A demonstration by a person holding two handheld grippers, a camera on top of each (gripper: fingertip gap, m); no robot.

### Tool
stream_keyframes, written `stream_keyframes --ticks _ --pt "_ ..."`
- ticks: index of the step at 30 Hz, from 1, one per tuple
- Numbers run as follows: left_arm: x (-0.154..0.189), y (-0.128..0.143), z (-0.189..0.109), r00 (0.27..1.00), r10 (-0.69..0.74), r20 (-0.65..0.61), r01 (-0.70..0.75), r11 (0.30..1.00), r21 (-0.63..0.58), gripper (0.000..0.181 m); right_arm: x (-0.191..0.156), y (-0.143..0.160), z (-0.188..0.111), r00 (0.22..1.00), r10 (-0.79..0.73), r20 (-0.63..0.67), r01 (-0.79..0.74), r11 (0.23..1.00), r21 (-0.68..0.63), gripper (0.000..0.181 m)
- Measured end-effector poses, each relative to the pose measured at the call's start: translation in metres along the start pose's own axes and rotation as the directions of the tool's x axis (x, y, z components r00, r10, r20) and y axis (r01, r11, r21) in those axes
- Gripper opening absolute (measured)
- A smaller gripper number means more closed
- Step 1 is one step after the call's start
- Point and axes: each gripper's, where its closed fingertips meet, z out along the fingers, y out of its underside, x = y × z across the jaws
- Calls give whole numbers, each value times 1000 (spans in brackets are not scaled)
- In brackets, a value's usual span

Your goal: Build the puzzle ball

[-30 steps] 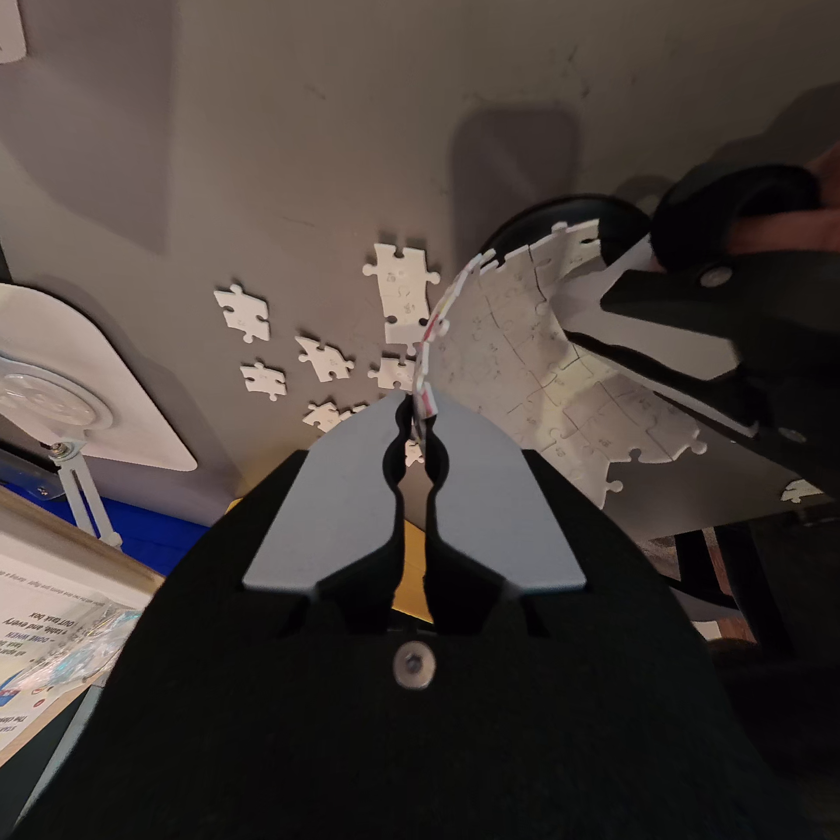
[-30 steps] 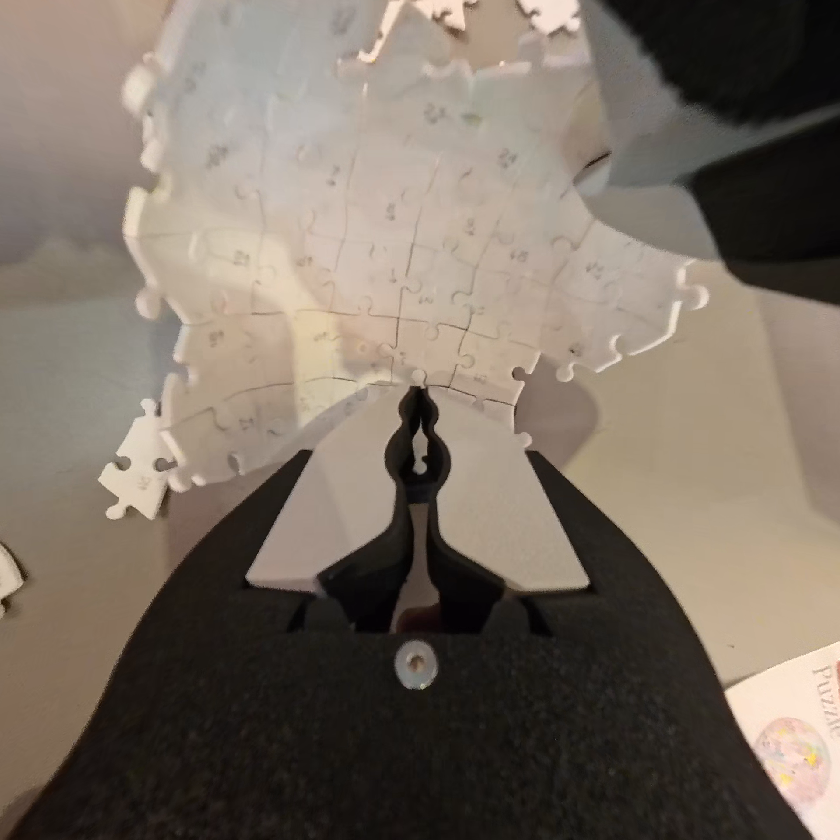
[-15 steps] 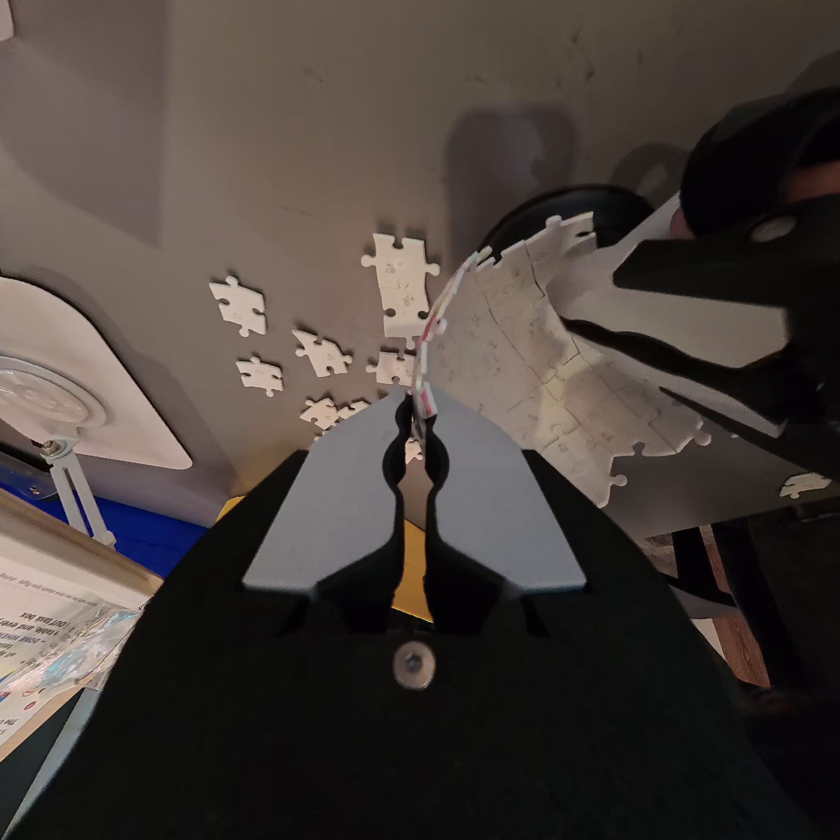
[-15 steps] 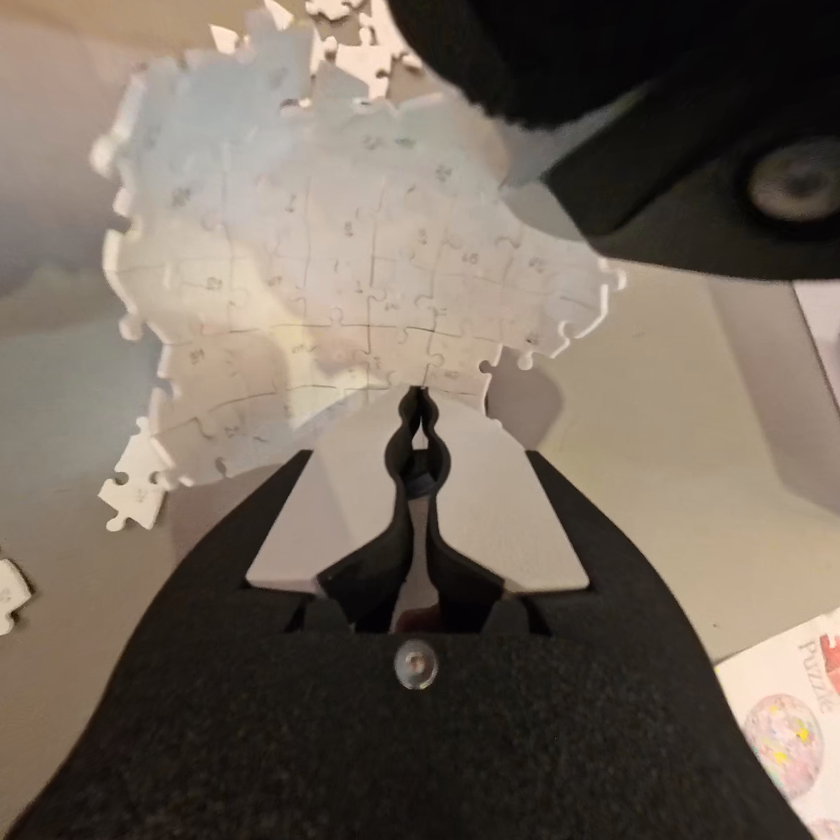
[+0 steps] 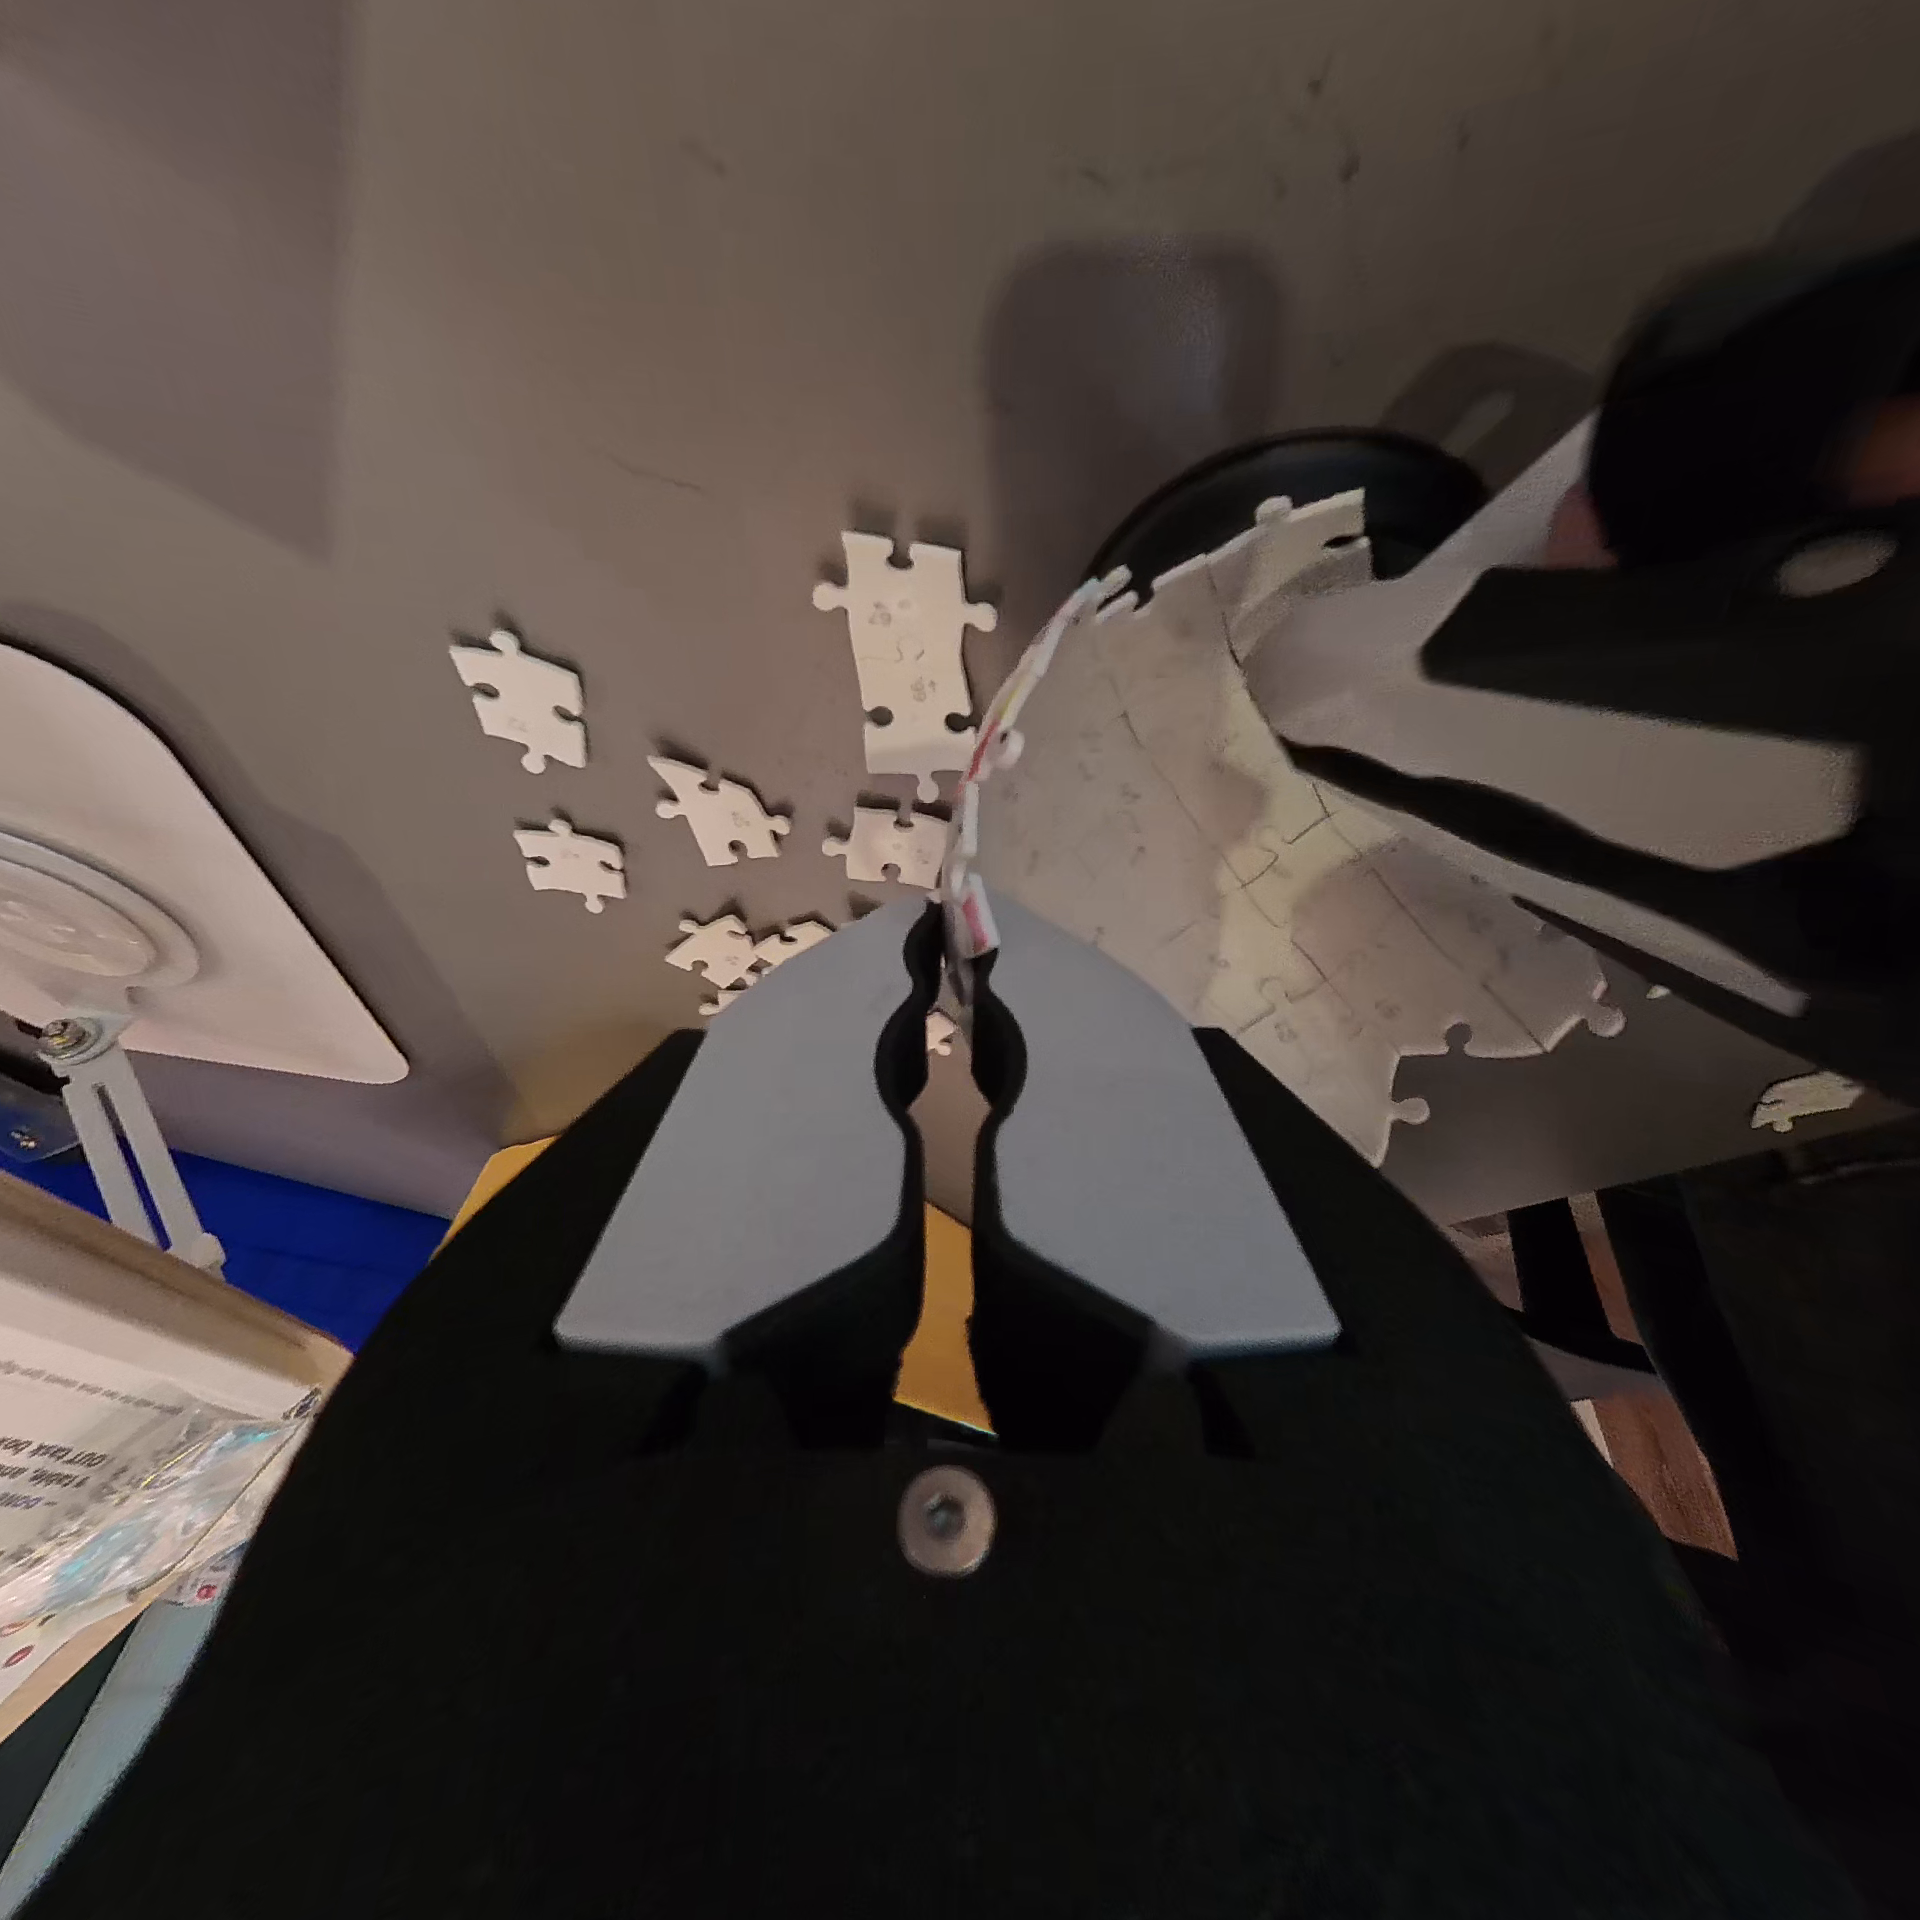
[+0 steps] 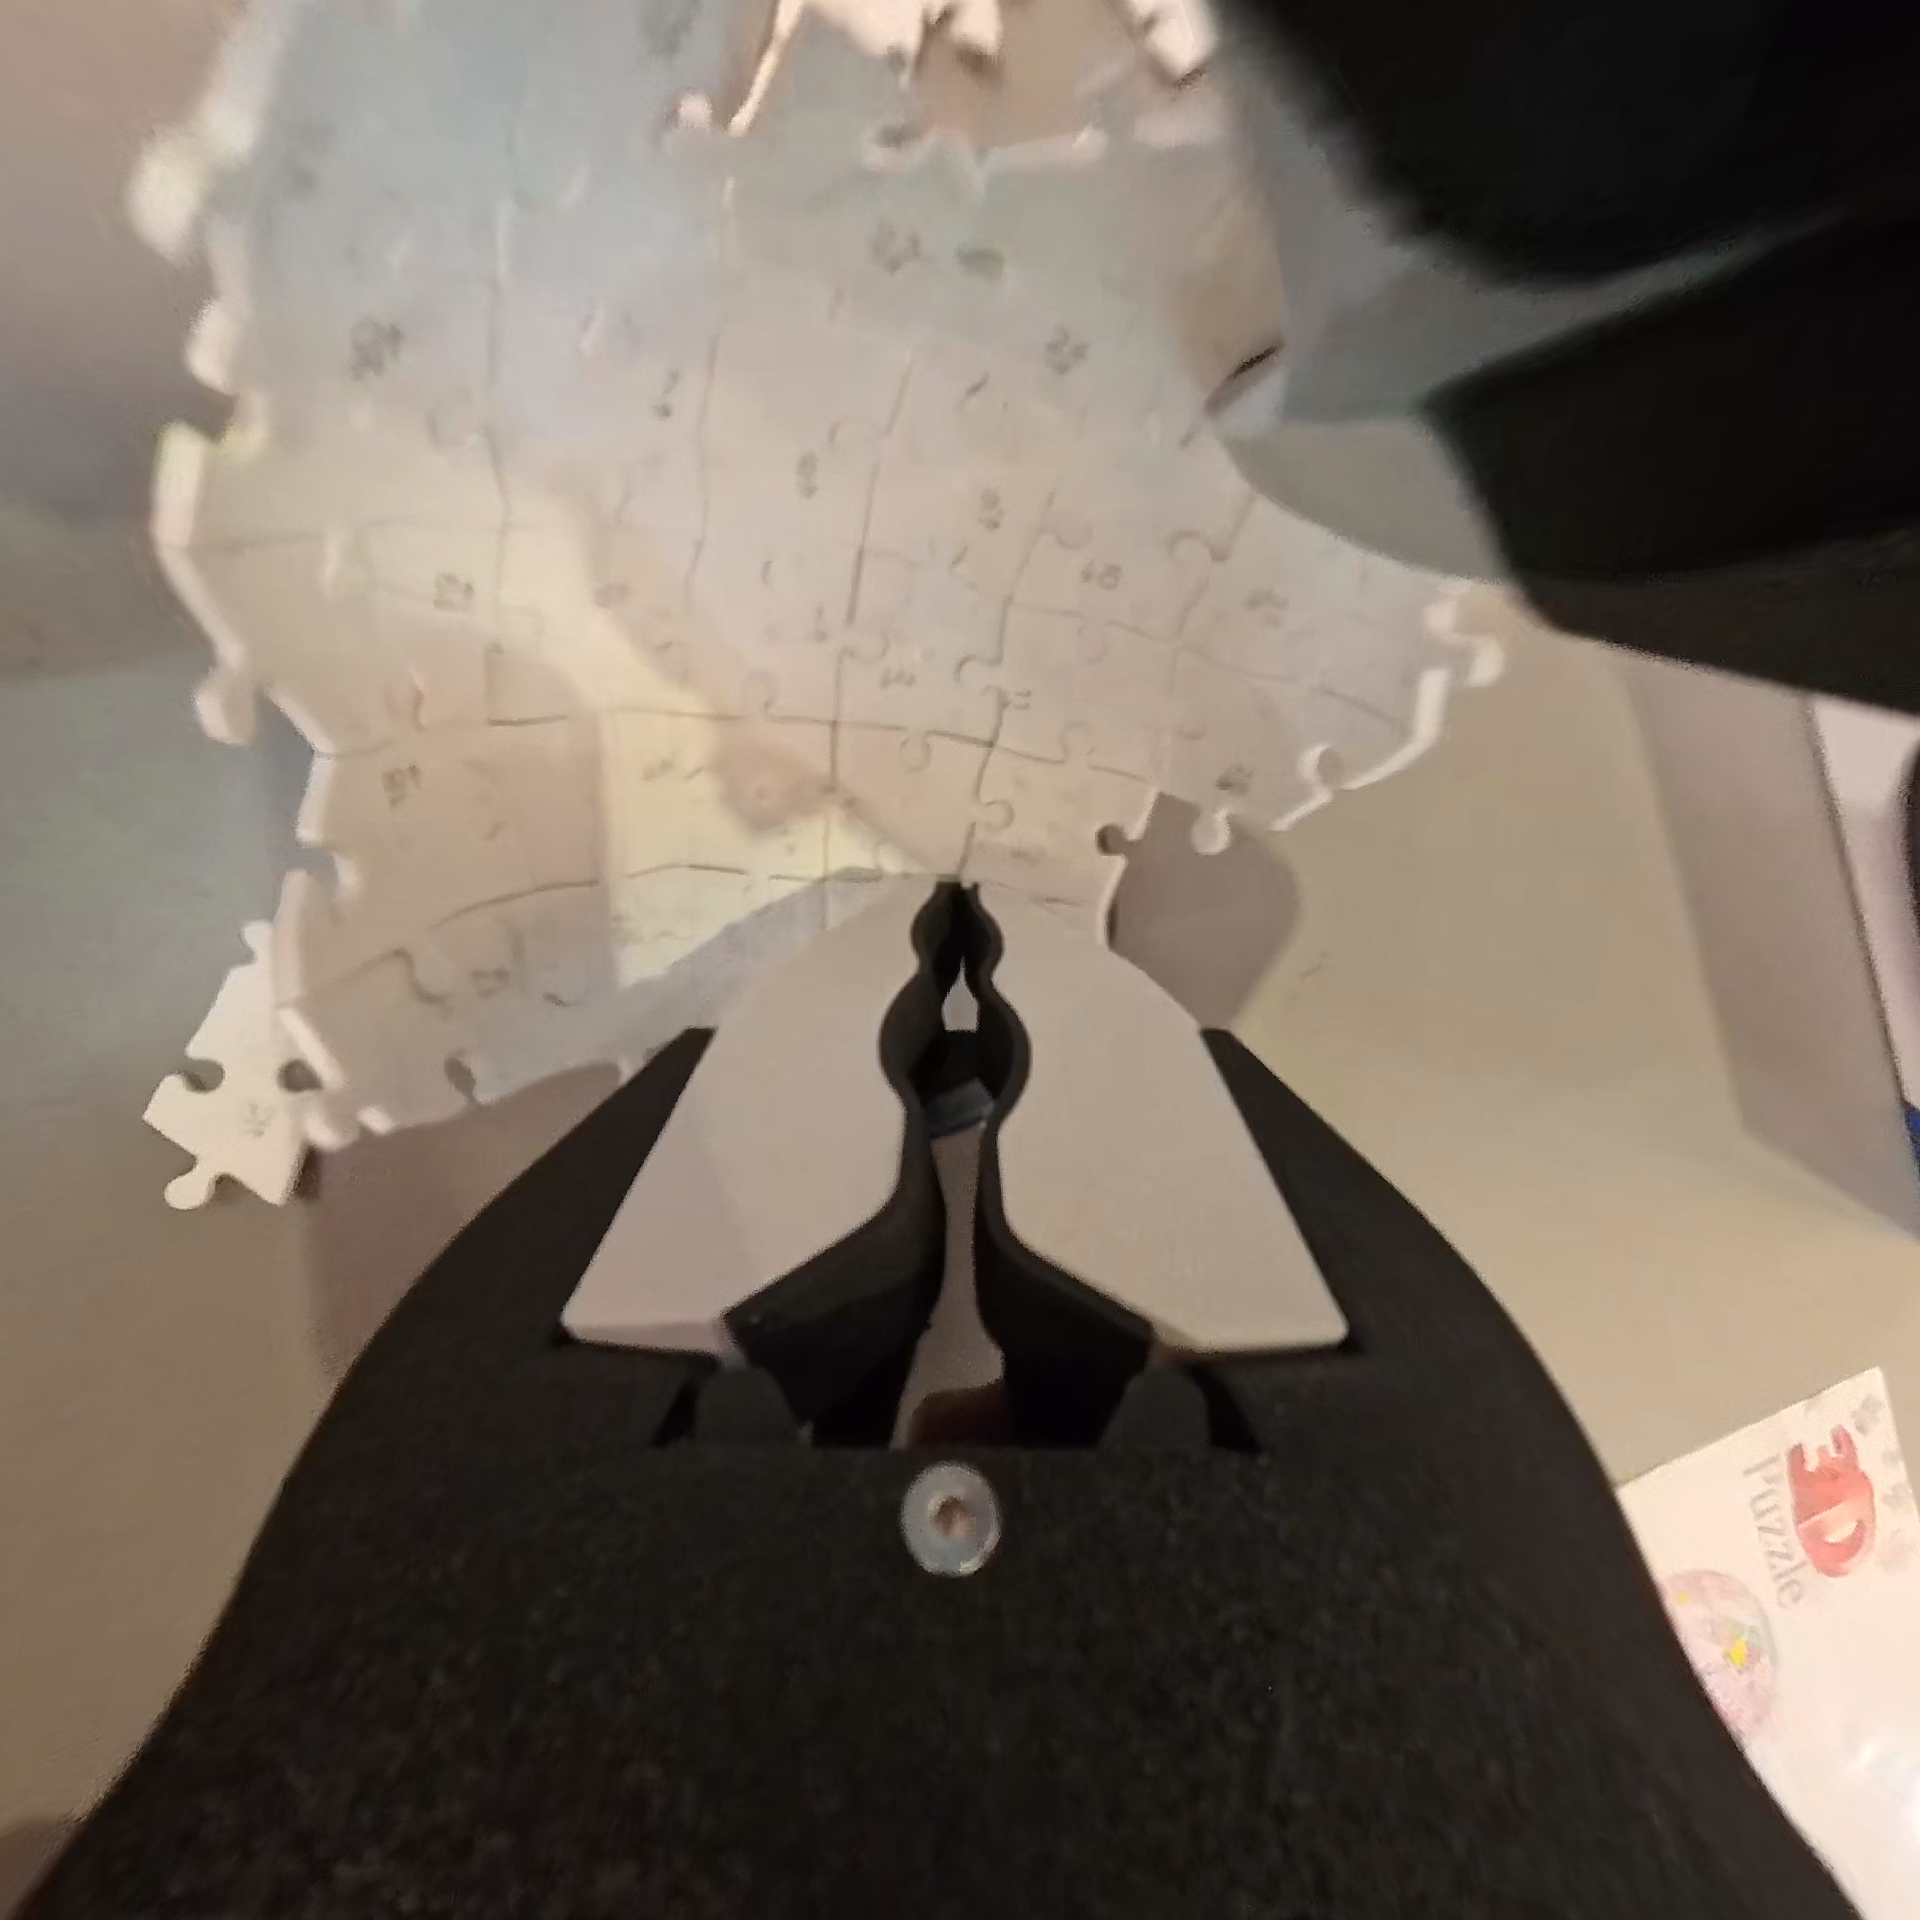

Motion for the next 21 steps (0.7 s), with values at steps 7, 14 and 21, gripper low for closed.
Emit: stream_keyframes --ticks 7,14,21 --pt "0 0 1 1000 1 -8 -1 1000 -4 2 7 -2 -8 1000 11 9 -12 999 33 0" --pt "0 0 1 1000 0 -14 0 1000 -4 2 -1 2 6 999 -36 -13 36 999 5 0" --pt "0 2 1 1000 -7 -19 7 1000 -2 2 9 -4 -4 1000 -5 -19 6 999 36 0"
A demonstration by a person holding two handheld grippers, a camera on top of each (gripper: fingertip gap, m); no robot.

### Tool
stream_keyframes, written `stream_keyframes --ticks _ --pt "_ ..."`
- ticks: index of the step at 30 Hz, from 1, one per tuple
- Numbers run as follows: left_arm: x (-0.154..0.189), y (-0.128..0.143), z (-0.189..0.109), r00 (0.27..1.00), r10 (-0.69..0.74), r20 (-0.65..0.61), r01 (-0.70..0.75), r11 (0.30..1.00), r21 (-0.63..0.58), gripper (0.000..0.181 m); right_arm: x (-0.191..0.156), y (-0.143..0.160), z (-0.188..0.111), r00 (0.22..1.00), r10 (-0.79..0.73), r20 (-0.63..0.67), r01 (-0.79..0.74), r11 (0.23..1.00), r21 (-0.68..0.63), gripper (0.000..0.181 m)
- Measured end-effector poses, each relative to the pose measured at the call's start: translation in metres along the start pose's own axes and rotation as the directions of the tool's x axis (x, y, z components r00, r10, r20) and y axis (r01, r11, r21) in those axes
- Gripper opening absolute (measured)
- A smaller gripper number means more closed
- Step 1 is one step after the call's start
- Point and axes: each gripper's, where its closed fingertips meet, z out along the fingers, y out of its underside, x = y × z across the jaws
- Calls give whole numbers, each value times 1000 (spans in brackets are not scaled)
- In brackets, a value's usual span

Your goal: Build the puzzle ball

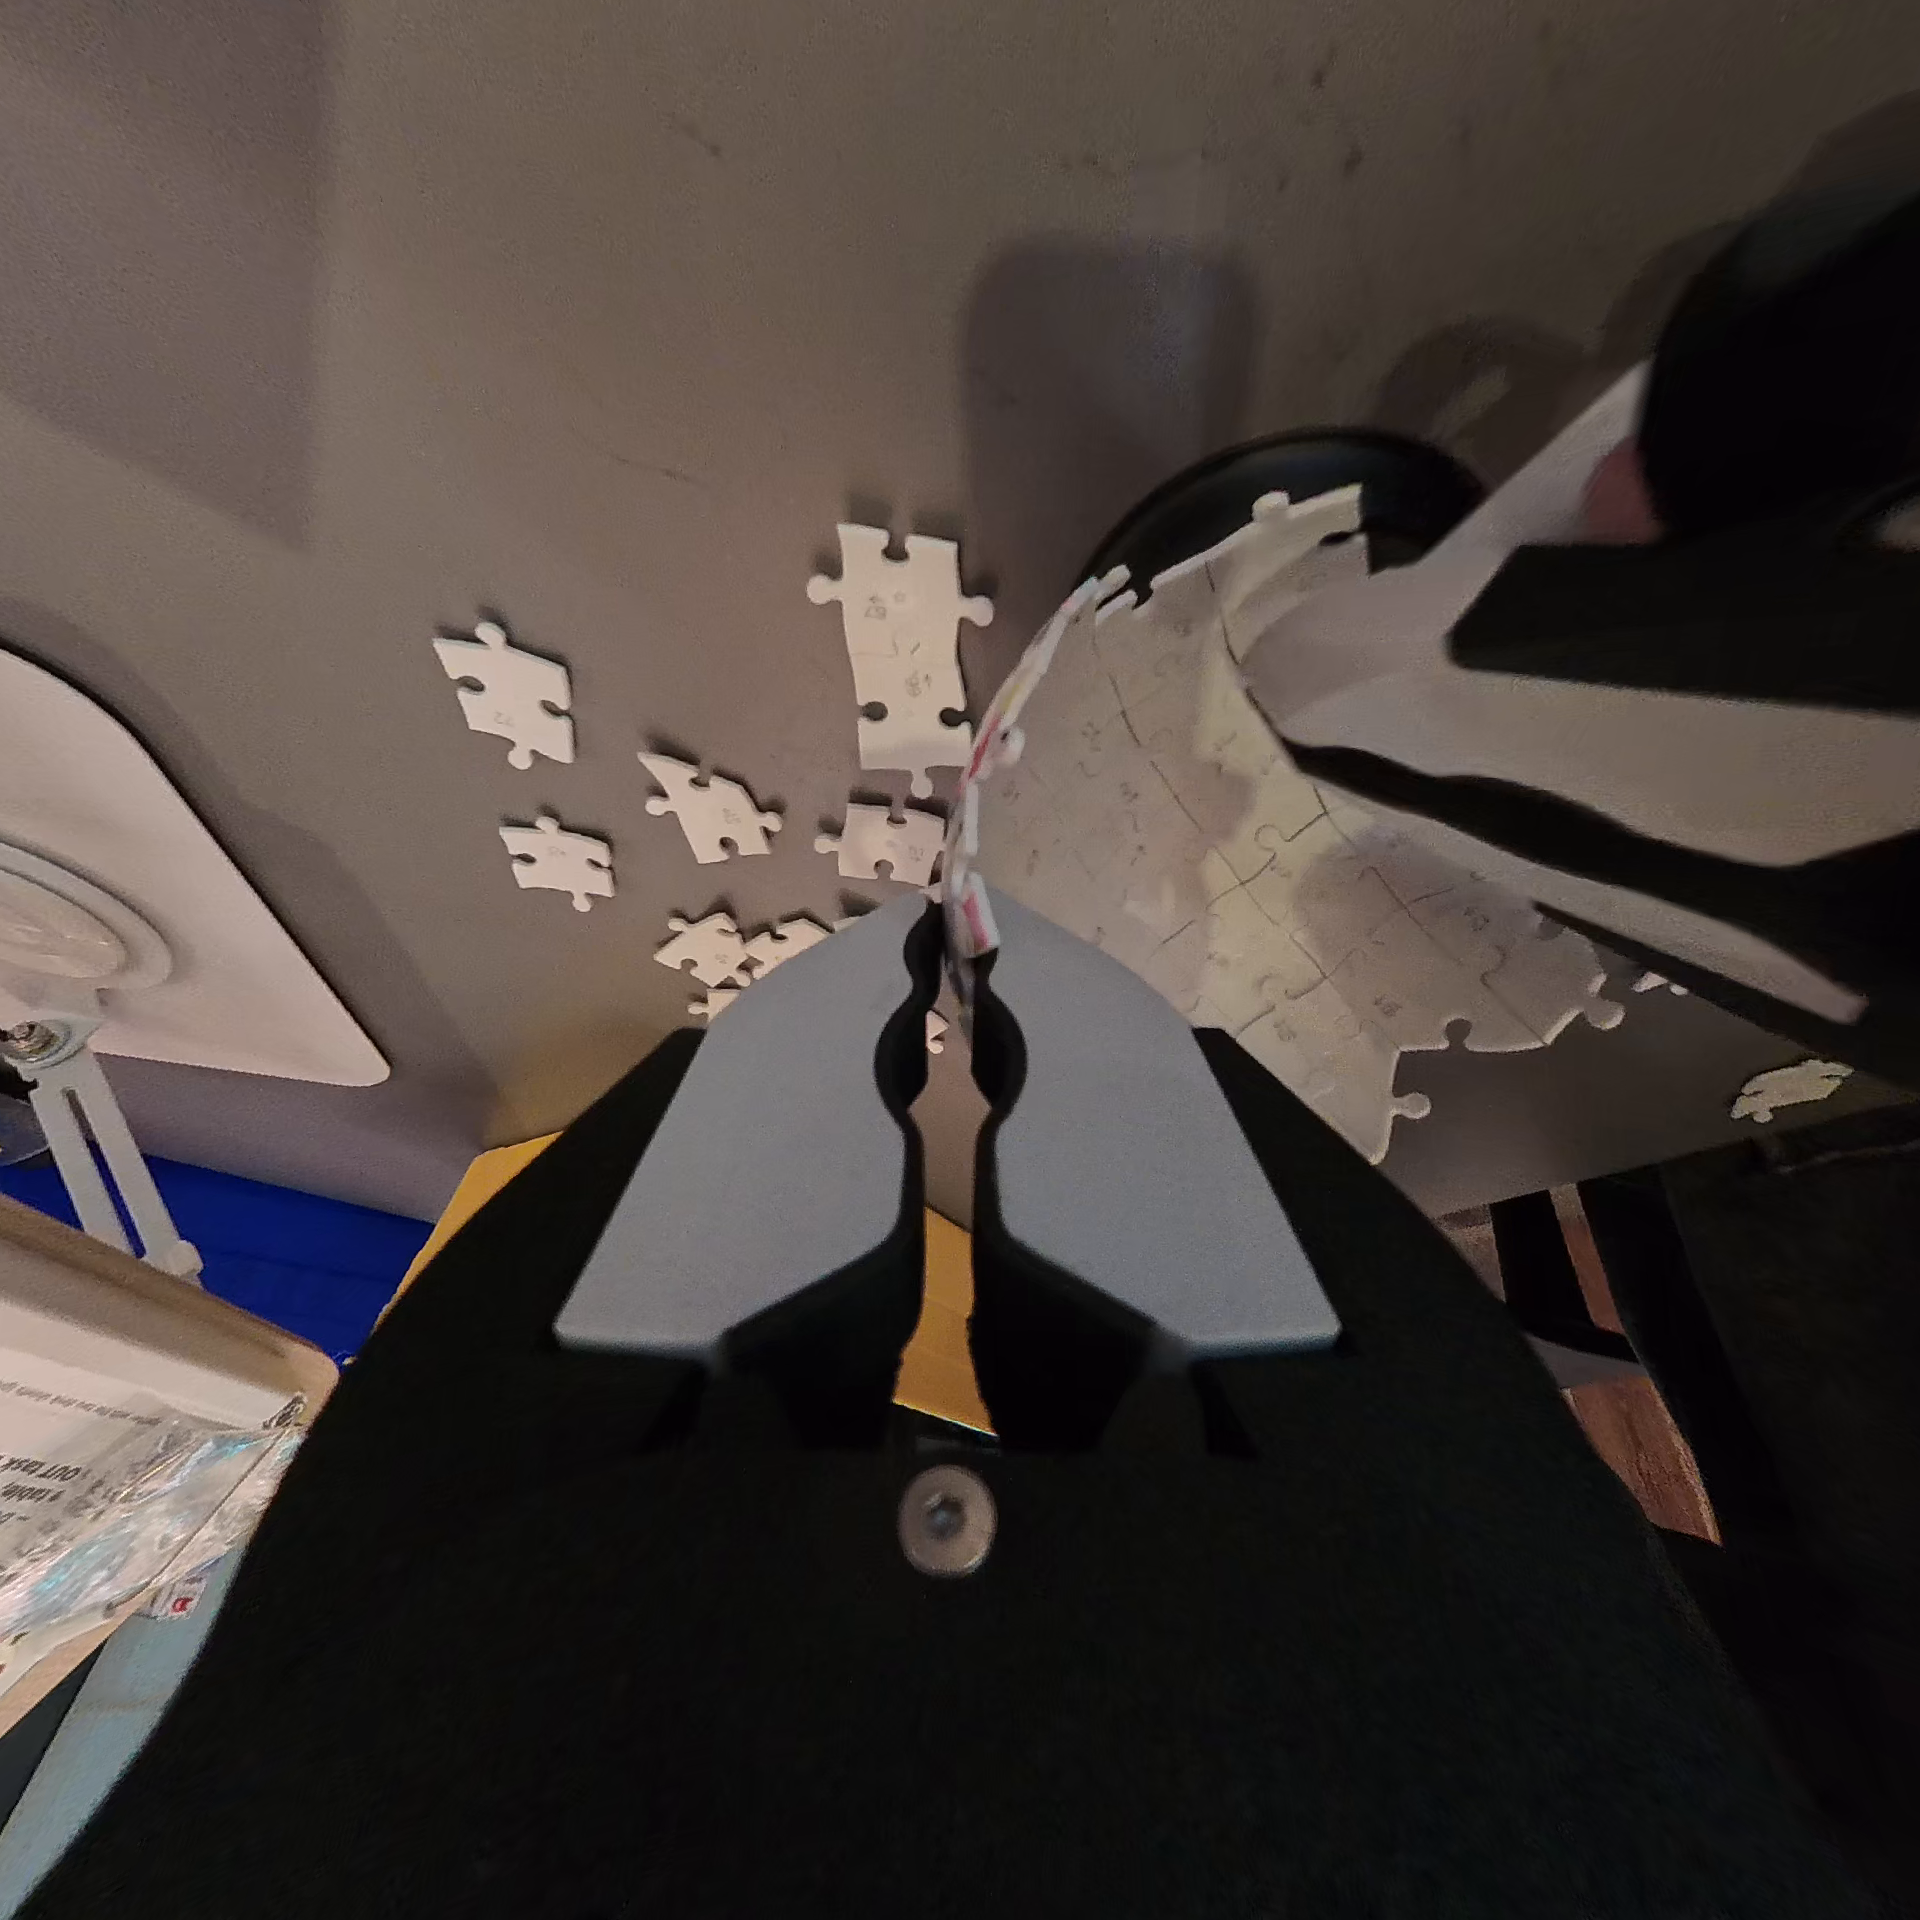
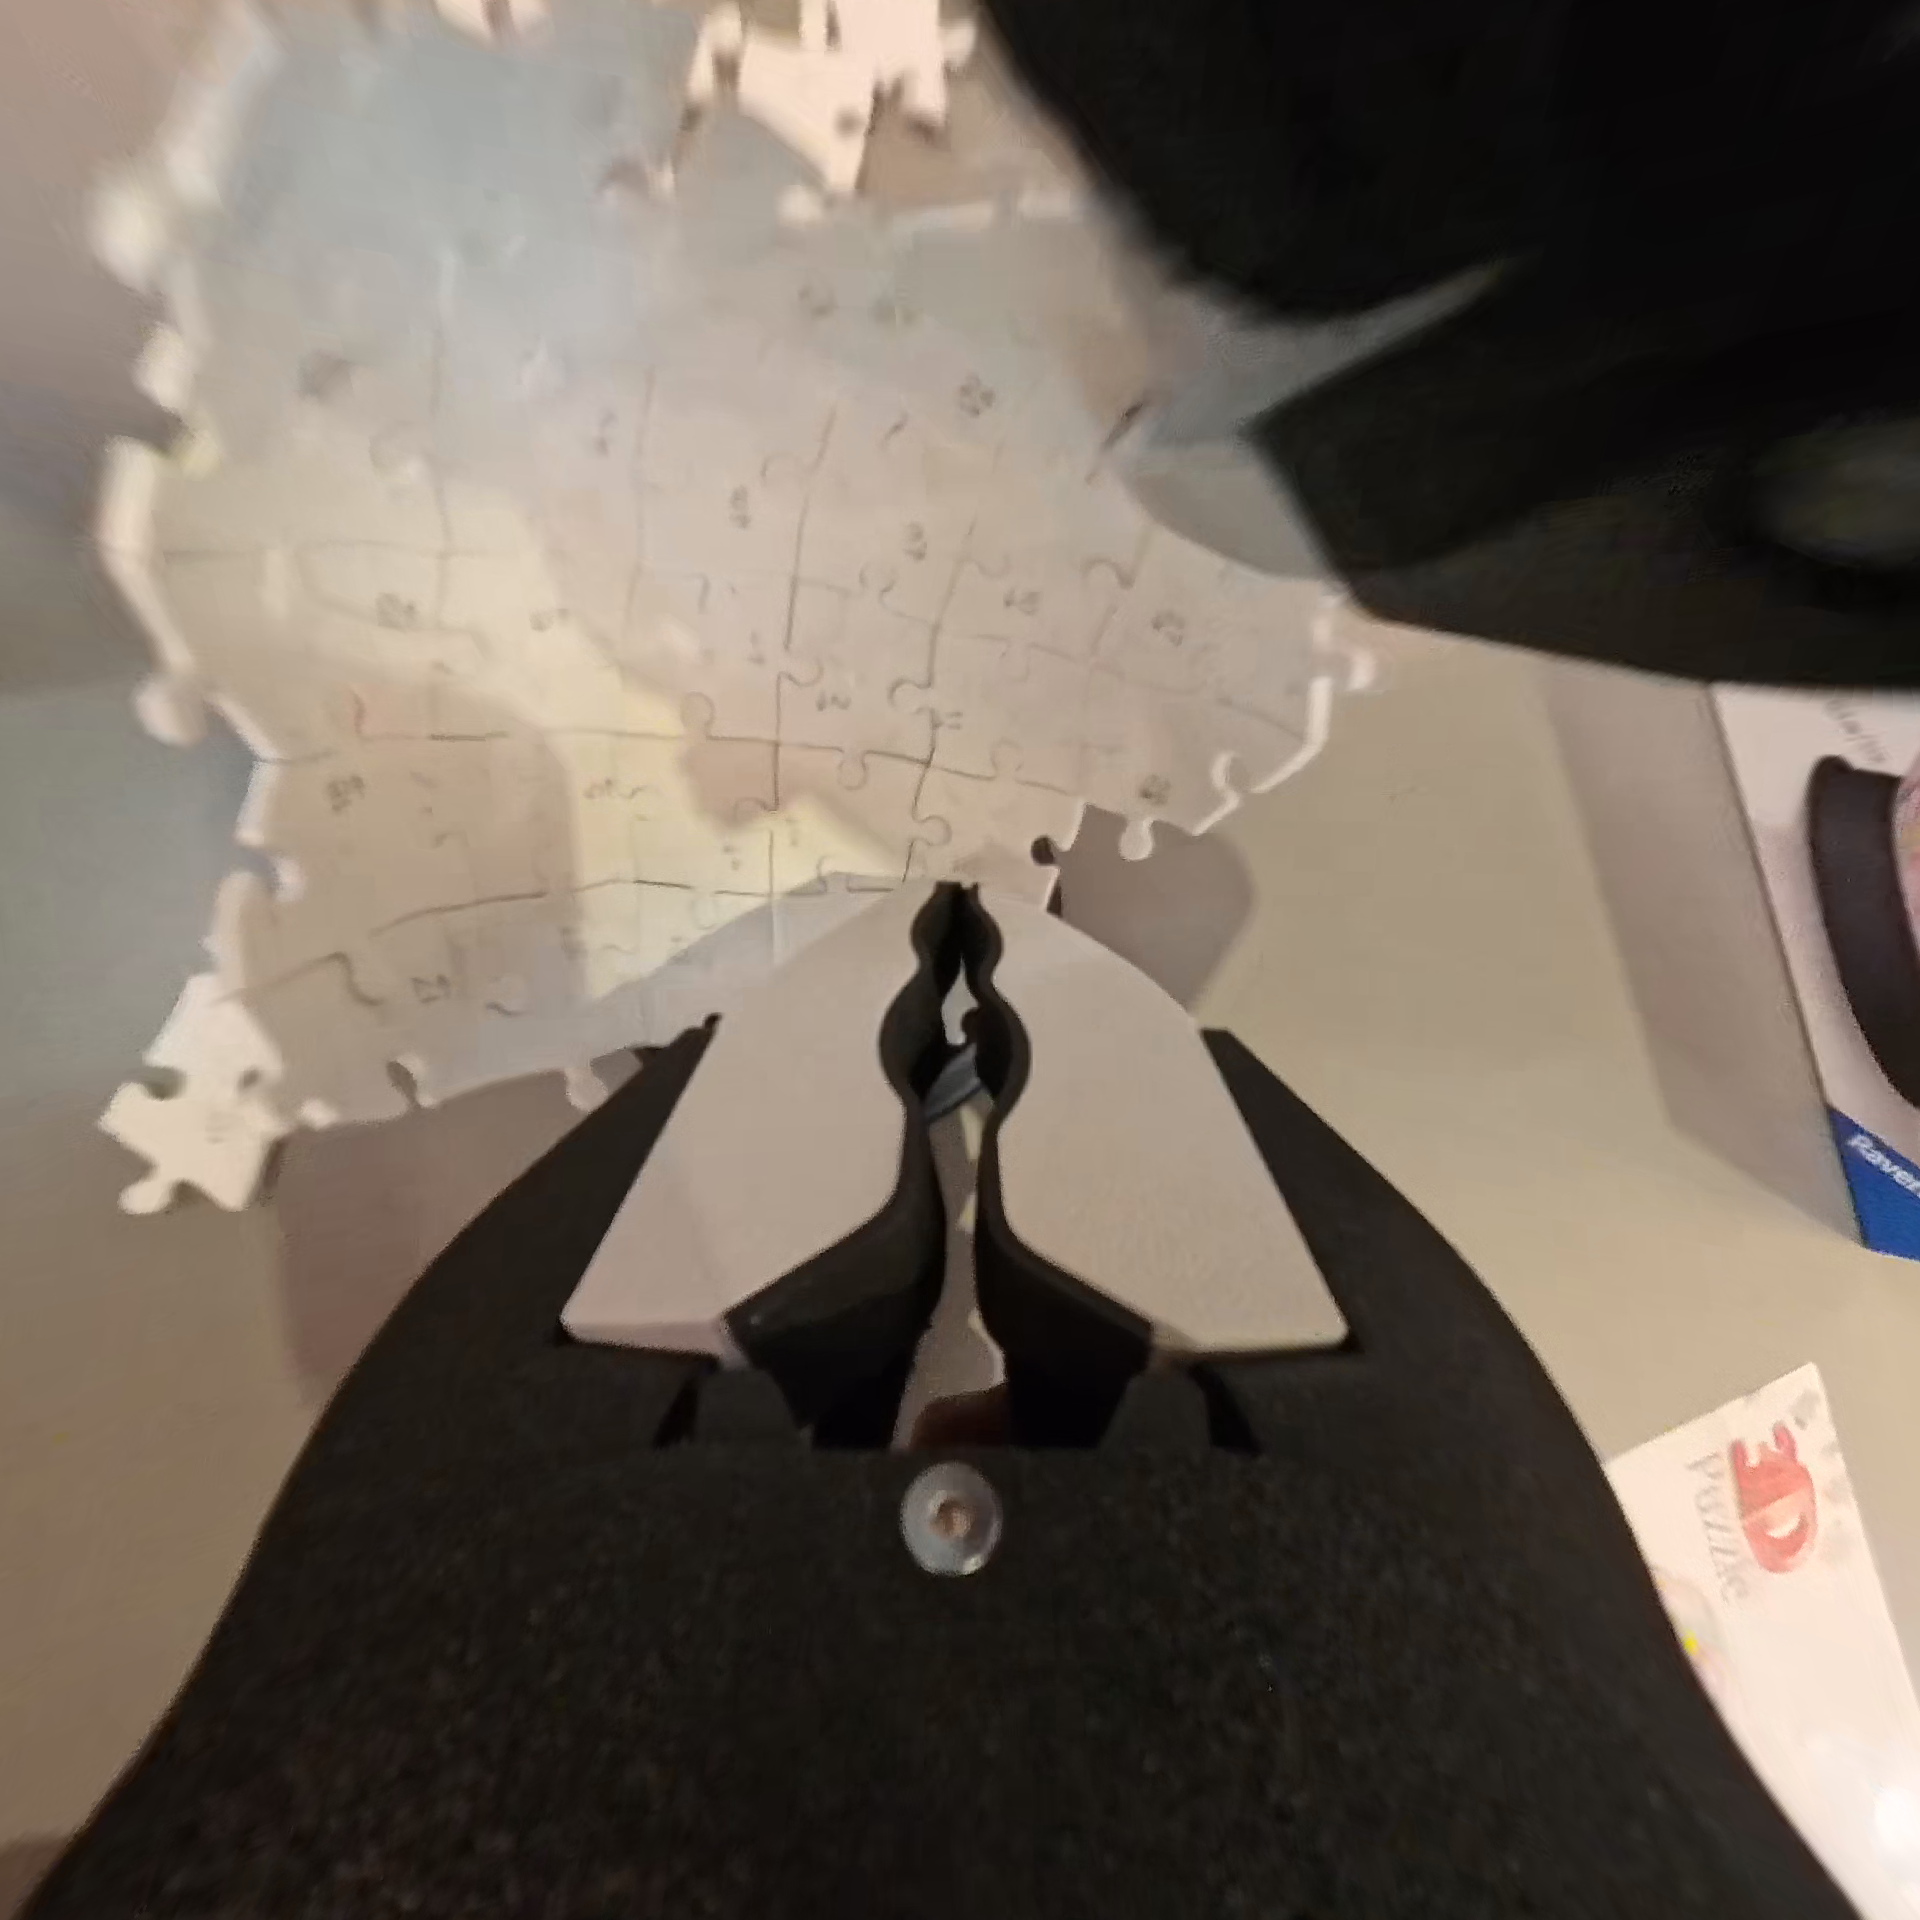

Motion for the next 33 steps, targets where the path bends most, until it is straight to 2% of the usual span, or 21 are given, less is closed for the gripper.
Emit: stream_keyframes --ticks 2,6,9,13,19,21,26,30,33 --pt "0 1 0 1000 -2 -3 2 1000 1 2 0 -3 -10 998 55 43 -56 998 40 0" --pt "0 0 0 1000 -1 -3 1 1000 3 2 -19 8 -10 994 4 109 -3 1000 -12 0" --pt "0 -1 1 1000 2 0 -2 1000 2 2 -20 0 -5 997 -4 83 2 1000 18 0" --pt "1 -1 1 1000 1 -7 -1 1000 6 2 -22 7 8 996 -25 83 28 999 -35 0" --pt "0 -1 2 1000 1 -14 0 1000 8 2 -18 8 6 997 -4 82 7 999 -40 0" --pt "1 -1 2 1000 2 -14 -2 1000 8 2 -16 3 -2 996 24 91 -24 1000 4 0" --pt "1 -2 1 1000 4 -12 -4 1000 6 2 -23 8 -15 990 21 141 -17 999 -27 0" --pt "1 -3 1 1000 7 -6 -7 1000 7 2 -28 20 -8 987 21 158 -6 995 -95 0" --pt "1 -3 0 1000 8 -5 -8 1000 8 2 -29 19 -7 985 33 167 -19 996 -88 0"
